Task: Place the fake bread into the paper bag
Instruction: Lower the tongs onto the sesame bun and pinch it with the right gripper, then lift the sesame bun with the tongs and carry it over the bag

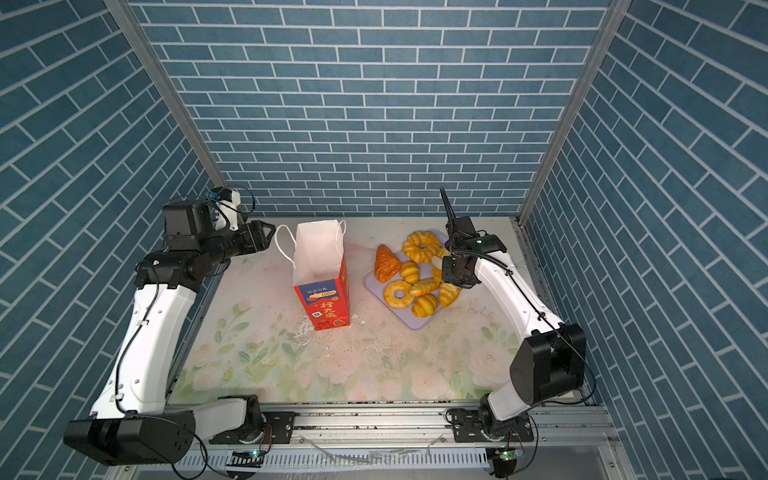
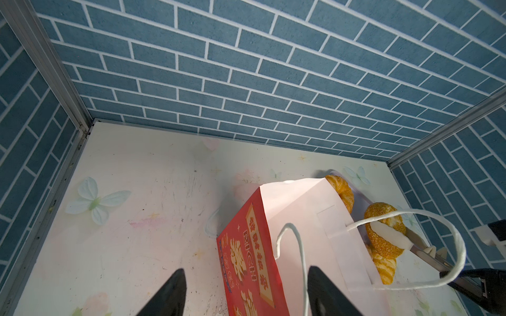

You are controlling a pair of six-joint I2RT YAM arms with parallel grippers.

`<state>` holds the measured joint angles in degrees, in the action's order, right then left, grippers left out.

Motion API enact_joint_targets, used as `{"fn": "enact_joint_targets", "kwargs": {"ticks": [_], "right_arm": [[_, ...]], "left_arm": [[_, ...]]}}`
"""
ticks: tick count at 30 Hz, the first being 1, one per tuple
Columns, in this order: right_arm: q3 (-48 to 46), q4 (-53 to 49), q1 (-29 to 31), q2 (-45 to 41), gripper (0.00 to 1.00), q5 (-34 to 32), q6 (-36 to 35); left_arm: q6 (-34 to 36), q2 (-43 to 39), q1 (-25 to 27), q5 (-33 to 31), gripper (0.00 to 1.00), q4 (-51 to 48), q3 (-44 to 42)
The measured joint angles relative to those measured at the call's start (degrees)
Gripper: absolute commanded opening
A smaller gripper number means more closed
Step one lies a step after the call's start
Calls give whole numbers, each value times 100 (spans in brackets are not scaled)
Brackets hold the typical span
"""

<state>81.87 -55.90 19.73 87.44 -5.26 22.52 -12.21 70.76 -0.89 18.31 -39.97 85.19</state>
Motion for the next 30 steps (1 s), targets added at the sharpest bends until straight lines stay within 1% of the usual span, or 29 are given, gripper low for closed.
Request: {"fn": "enact_joint_targets", "kwargs": {"ticks": [18,23,30], "right_arm": [[44,-308,26,-470,13,232,-623],[472,-387,85,-544,12,317,-745],[1349,-466,319,-579,11,424,-927]], "left_arm": [[-85,2,-2,79,71,2,-7],[-111,2,-2,131,71,2,-9],[-153,2,0,219,71,61,-107]]}}
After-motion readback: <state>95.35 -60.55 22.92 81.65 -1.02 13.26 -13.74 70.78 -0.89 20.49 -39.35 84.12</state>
